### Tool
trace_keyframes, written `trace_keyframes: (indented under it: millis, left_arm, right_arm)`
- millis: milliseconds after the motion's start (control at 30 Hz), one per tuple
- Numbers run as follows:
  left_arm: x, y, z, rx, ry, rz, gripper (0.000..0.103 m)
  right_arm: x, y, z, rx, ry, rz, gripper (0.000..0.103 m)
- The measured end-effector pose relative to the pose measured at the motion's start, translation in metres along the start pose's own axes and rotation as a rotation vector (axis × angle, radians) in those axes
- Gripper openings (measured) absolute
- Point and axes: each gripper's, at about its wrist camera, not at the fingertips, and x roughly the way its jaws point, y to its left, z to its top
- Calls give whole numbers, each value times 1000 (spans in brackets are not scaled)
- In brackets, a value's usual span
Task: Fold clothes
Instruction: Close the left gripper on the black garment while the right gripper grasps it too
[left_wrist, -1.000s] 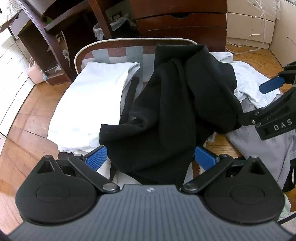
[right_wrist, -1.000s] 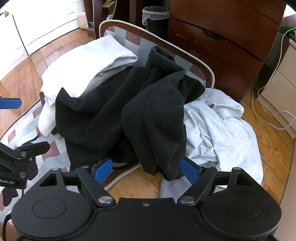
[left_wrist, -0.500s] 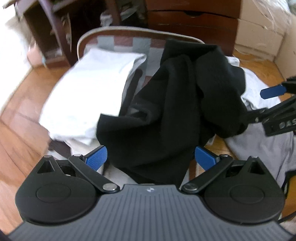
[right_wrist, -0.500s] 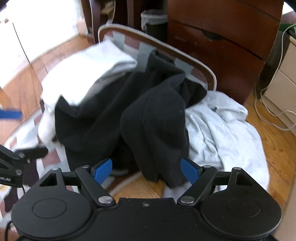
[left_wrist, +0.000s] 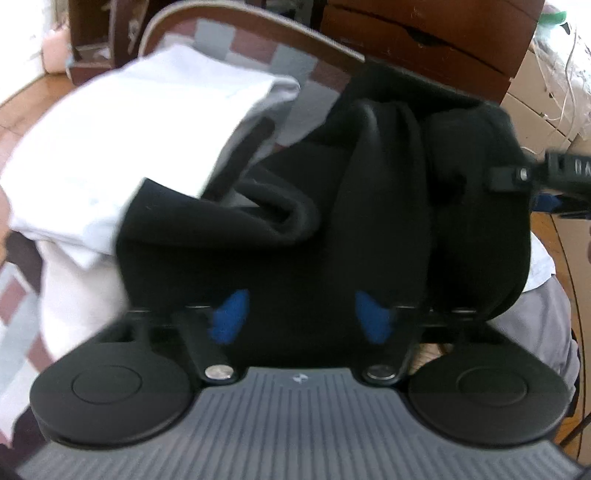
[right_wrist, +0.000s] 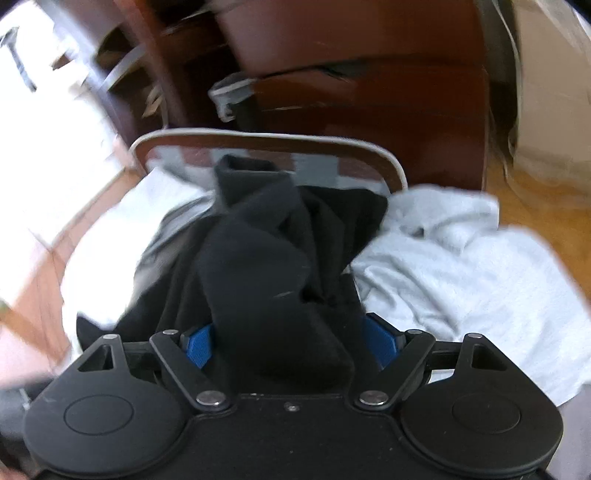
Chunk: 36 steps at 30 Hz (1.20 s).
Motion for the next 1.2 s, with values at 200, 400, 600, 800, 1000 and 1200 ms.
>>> trace_keyframes:
  millis: [200,400,600,800,1000,1200]
  left_arm:
    - [17,-1,-1,-2,-47,-93,53]
    - [21,0,-4,30,-91,-73,70]
    - [52,18,-8,-46,-35,-184,85]
    - [75,43,-18,-266,-28,-397,88]
    - [69,27,-29,-303,-16,-604,84]
    - [38,28,-43,-317,-58,-670,83]
  right_arm:
    - [47,-29,-3,79,43,39,20]
    - [69,-39,-5,119,29,-8,28]
    - [69,-70,-9,293,-97,77,98]
    - [142,-123,-55,921,172,391,87]
    - [128,-110,-67,914,253,576,49]
    - [125,-75,-66,840,367,709,44]
